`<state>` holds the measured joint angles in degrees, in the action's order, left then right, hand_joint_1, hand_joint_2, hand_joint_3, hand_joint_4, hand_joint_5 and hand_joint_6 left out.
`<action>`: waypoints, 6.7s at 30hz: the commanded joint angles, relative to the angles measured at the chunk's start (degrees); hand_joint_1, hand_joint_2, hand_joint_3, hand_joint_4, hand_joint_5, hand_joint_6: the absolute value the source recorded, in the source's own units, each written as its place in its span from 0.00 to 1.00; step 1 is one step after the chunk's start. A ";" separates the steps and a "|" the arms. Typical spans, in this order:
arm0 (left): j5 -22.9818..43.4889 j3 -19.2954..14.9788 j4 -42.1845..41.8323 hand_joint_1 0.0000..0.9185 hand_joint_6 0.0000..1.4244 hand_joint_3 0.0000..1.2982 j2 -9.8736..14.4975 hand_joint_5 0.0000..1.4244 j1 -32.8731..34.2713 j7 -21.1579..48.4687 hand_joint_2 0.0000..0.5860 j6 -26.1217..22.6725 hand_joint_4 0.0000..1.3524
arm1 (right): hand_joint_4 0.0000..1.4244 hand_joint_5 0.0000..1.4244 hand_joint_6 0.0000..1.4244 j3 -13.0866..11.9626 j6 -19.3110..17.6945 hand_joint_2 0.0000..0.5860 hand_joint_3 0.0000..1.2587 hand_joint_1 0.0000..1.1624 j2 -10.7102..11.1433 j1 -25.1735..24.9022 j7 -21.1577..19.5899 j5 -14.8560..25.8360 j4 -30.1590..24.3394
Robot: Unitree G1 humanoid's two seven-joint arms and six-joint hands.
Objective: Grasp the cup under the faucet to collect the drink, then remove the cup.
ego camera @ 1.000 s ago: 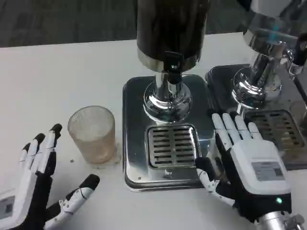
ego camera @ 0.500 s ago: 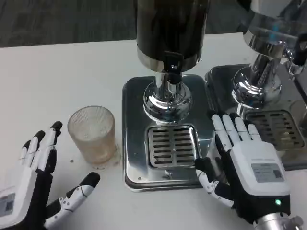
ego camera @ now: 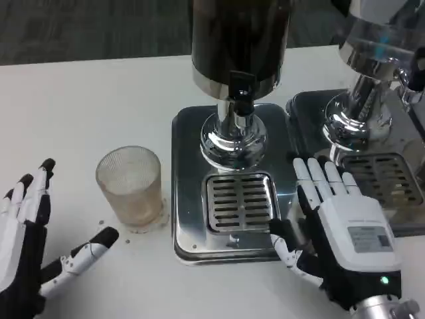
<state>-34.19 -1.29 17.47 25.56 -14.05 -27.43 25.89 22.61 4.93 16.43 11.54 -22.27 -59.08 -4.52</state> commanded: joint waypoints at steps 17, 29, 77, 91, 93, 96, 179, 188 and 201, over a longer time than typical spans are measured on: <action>3.55 7.81 30.10 0.25 0.00 0.00 0.91 0.00 19.16 0.98 0.04 11.97 0.00 | 0.00 0.00 0.09 -0.48 -0.39 0.66 0.00 0.46 1.94 1.70 3.50 1.28 -2.19; 3.91 9.95 38.97 0.24 0.00 0.00 -1.81 0.00 26.16 -2.56 0.04 10.78 0.00 | 0.00 0.00 0.11 -0.80 -0.55 0.64 0.00 0.48 2.48 1.51 5.76 1.43 -3.27; -0.18 18.48 46.60 0.56 0.81 0.47 -3.75 0.69 32.55 -21.47 0.13 13.12 0.59 | 0.00 0.00 0.11 -0.52 0.74 0.64 0.00 0.49 0.03 2.95 4.82 -0.07 -3.85; -0.99 17.38 44.04 0.53 0.83 0.50 -3.75 0.70 32.45 -26.73 0.07 14.37 0.60 | 0.00 0.00 0.12 -0.55 0.75 0.64 0.00 0.49 0.03 2.62 4.64 -0.05 -3.63; -0.95 17.05 42.94 0.53 0.84 0.50 -3.53 0.70 32.41 -27.27 0.07 15.04 0.60 | 0.00 0.00 0.12 -0.55 0.75 0.64 0.00 0.49 0.01 2.62 4.63 -0.04 -3.63; -1.14 16.76 40.74 0.52 0.84 0.50 -3.25 0.70 32.42 -27.65 0.07 15.94 0.60 | 0.00 0.00 0.12 -0.53 0.72 0.64 0.00 0.49 0.02 2.53 4.58 -0.07 -3.55; -4.18 27.39 48.47 0.00 0.53 0.17 -10.30 0.48 43.36 -17.71 0.03 13.71 0.25 | 0.00 0.00 0.10 -1.05 2.11 0.67 0.00 0.51 -2.23 5.18 0.66 -0.06 -6.10; -1.64 24.69 44.17 0.00 0.26 0.08 -6.80 0.26 40.56 -15.36 0.02 17.48 0.11 | 0.00 0.00 0.09 -1.72 1.84 0.66 0.00 0.49 -1.60 3.78 1.20 0.43 -5.09; 5.40 16.93 28.12 0.00 0.00 0.00 -0.11 0.00 31.69 -5.24 0.07 23.95 0.00 | 0.00 0.00 0.08 -2.66 0.24 0.56 0.00 0.42 -0.56 2.48 1.97 4.50 -3.21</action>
<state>-31.24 17.54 48.73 24.28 19.39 -35.43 47.67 20.41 5.96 15.73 14.42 -20.65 -55.65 -8.71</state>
